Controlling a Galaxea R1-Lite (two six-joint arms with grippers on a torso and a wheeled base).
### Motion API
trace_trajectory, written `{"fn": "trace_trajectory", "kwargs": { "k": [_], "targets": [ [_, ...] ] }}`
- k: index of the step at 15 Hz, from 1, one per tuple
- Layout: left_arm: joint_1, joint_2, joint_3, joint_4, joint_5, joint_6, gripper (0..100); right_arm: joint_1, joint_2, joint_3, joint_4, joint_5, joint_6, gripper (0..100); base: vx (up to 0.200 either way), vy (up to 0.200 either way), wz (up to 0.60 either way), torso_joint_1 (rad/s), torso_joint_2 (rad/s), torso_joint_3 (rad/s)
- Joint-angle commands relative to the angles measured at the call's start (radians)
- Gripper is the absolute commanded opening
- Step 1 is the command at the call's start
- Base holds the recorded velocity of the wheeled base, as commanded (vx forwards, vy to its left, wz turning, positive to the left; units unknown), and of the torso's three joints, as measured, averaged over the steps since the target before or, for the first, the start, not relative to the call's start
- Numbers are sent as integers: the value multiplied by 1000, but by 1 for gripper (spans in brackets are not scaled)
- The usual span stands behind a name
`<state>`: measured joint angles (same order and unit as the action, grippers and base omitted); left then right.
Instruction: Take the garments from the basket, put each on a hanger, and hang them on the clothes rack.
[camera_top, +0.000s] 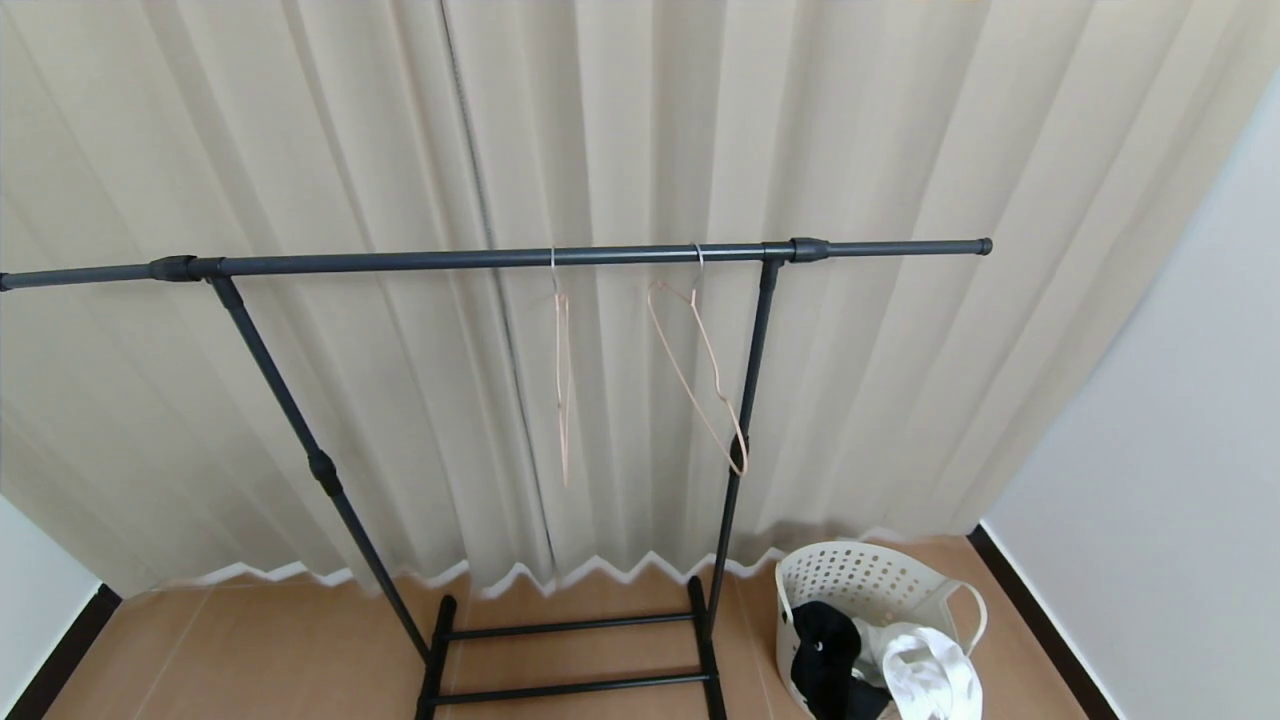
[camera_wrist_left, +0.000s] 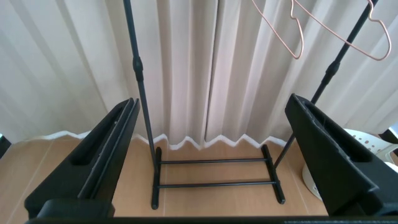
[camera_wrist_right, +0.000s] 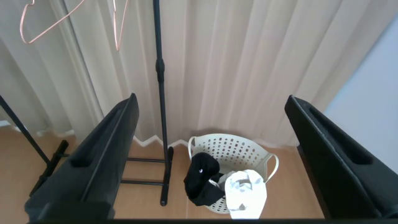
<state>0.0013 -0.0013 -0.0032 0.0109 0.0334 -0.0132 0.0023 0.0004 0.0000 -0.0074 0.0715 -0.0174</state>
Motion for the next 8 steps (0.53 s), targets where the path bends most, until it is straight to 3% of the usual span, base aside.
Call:
{"fn": "trace_trajectory", "kwargs": {
  "k": [1, 8],
  "targets": [
    [0, 1, 0, 0, 0, -1, 100, 1, 0, 0, 0, 1, -1, 100, 0, 0, 0, 0, 0, 0],
    [0, 1, 0, 0, 0, -2, 100, 1, 0, 0, 0, 2, -1, 100, 0, 0, 0, -11, 12, 12]
  ]
}}
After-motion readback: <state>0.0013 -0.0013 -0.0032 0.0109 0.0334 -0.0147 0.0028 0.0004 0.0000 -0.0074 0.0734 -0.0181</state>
